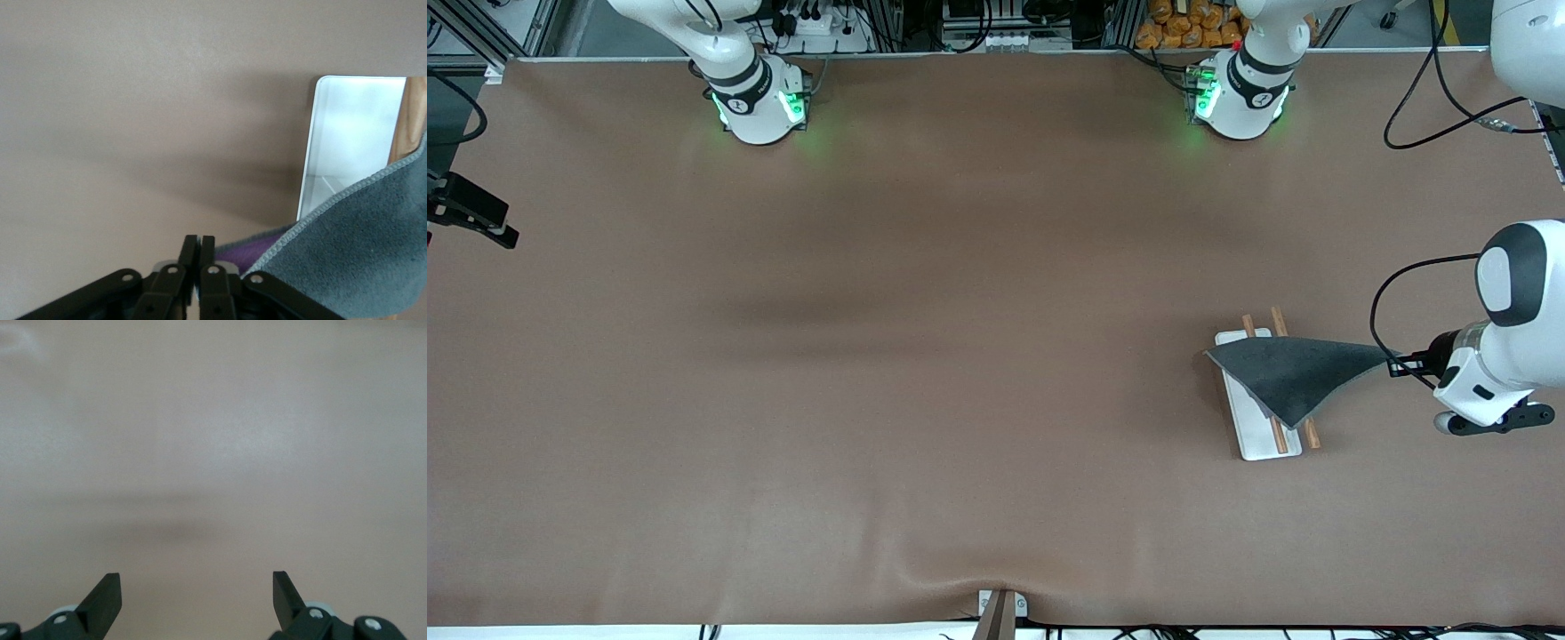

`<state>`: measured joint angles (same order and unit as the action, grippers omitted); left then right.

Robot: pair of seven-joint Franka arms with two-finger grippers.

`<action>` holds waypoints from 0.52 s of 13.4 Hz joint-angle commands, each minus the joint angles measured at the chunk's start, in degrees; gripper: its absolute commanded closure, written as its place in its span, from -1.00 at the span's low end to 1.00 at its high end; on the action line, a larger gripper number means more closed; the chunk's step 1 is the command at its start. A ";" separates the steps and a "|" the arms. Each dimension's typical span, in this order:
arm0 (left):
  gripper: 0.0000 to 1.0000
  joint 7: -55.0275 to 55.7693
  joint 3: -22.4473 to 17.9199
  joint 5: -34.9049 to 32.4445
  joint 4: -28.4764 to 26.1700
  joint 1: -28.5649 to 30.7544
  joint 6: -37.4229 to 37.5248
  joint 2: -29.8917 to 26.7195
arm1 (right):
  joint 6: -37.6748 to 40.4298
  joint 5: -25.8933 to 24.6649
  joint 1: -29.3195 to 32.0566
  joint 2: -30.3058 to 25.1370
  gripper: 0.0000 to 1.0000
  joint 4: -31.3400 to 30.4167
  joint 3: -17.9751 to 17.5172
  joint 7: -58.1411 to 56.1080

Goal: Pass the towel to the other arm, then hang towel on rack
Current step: 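Lower the towel onto the dowels and open the left gripper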

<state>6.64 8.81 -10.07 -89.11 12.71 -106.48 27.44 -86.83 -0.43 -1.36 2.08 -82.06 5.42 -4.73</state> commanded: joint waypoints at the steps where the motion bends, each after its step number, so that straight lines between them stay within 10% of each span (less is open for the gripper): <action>1: -0.23 -0.93 0.60 -0.21 0.25 0.82 -0.39 -0.20 | 0.69 -0.97 0.13 -0.14 -1.00 0.50 0.03 0.16; 4: -1.00 -0.93 0.60 -0.13 0.42 0.82 -0.48 -0.46 | 1.22 -0.19 0.31 -0.23 -1.00 0.50 0.12 -0.28; 7: -1.00 -1.02 0.69 0.40 2.17 0.65 -0.48 -1.77 | 3.33 -0.27 -1.70 -0.23 -1.00 0.59 -0.23 0.16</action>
<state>6.62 8.94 -10.05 -88.18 12.87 -106.94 27.30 -84.67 -0.39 -1.64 2.08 -82.05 5.34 -4.73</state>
